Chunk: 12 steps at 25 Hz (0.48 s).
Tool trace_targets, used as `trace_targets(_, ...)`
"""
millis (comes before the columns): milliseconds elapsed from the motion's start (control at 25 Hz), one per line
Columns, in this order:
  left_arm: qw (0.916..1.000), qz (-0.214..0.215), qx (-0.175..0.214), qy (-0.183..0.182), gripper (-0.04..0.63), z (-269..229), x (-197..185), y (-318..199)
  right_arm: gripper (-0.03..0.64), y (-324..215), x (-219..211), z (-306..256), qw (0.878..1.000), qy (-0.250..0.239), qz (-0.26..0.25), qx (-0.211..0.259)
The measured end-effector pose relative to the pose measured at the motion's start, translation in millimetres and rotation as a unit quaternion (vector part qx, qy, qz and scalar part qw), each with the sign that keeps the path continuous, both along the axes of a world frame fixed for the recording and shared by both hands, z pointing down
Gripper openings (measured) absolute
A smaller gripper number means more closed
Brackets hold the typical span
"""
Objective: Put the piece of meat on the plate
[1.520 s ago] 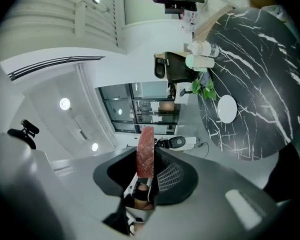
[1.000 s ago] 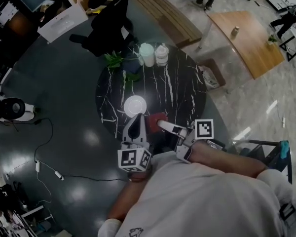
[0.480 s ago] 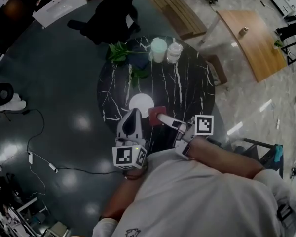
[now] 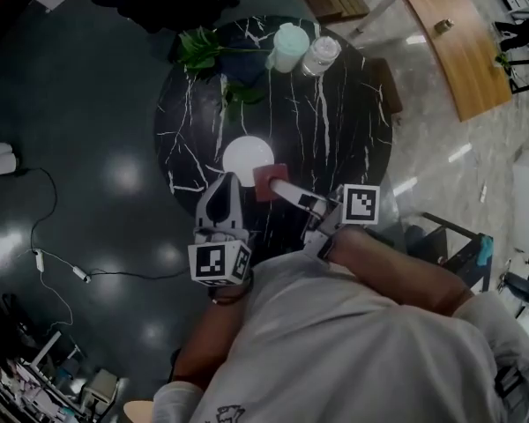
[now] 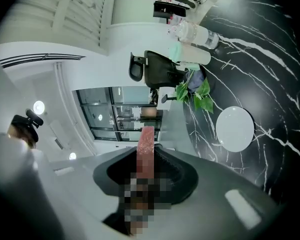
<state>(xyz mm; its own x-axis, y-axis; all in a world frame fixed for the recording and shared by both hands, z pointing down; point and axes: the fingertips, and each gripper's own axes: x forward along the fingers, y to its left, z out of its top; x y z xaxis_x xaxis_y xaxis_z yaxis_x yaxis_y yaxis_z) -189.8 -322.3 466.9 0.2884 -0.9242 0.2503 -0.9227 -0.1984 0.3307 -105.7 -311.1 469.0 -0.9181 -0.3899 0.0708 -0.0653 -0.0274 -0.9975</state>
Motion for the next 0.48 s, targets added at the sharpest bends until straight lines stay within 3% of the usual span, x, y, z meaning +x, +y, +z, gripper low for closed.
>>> trace_targets(200, 0.9994, 0.031, -0.011, -0.013, 0.006, 40, -2, -9, 0.091, -9, -12, 44, 0.999, 0.039, -0.005, 0.010)
trace_targets(480, 0.9971, 0.044, -0.061, -0.008, 0.006, 100, -12, -19, 0.091, -20, -13, 129, 0.996, 0.077, 0.011, -0.041)
